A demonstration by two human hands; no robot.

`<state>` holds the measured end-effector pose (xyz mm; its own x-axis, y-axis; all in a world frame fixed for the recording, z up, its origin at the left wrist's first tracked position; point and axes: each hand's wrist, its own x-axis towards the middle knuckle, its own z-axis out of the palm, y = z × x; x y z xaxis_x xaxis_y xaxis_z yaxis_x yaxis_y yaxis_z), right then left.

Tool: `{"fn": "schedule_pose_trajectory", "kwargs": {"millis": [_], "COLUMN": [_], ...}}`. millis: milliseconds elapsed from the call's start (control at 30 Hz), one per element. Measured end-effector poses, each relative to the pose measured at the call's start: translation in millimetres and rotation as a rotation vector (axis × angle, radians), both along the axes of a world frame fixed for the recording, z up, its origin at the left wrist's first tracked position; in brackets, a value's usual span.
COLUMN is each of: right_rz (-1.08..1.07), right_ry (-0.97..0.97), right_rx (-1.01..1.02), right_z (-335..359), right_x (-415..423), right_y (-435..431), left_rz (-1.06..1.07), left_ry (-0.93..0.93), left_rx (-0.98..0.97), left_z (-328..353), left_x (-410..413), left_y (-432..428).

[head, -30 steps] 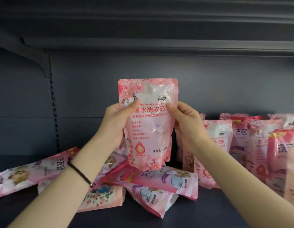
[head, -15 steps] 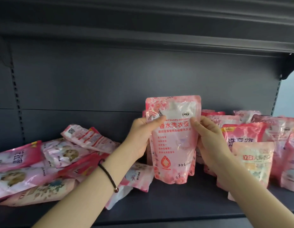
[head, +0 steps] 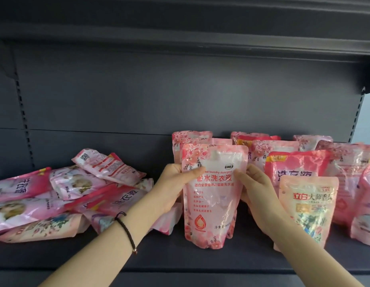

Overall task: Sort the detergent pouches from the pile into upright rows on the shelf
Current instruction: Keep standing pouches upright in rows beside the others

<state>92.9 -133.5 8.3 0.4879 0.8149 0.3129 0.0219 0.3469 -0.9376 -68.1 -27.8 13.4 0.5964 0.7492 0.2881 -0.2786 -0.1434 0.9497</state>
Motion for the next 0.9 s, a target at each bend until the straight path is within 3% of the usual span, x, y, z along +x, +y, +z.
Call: {"fn": "schedule_pose_trajectory", "kwargs": {"millis": [267, 500, 567, 700, 800, 900], "right_rz": [-0.083, -0.092, -0.173, -0.301, -0.218, -0.075], "right_ry": [-0.307, -0.973, -1.143, -1.268, -1.417, -1.561], "right_rx": [0.049, -0.172, -0.129, 0.058, 0.073, -0.092], "right_z": [32, 74, 83, 100, 116, 129], "right_x": [3, 19, 19, -6, -43, -88], "right_y": [-8, -12, -13, -6, 4, 26], "left_rz": [0.014, 0.235, 0.304, 0.405, 0.413, 0.436], "left_ry": [0.292, 0.610, 0.732, 0.998, 1.134, 1.219], "left_rx": [0.338, 0.692, 0.791, 0.943, 0.968, 1.014], "left_z": [16, 41, 44, 43, 42, 44], "left_x": [-35, -102, -120, -154, -176, -193], "left_y": [9, 34, 41, 62, 85, 114]}}
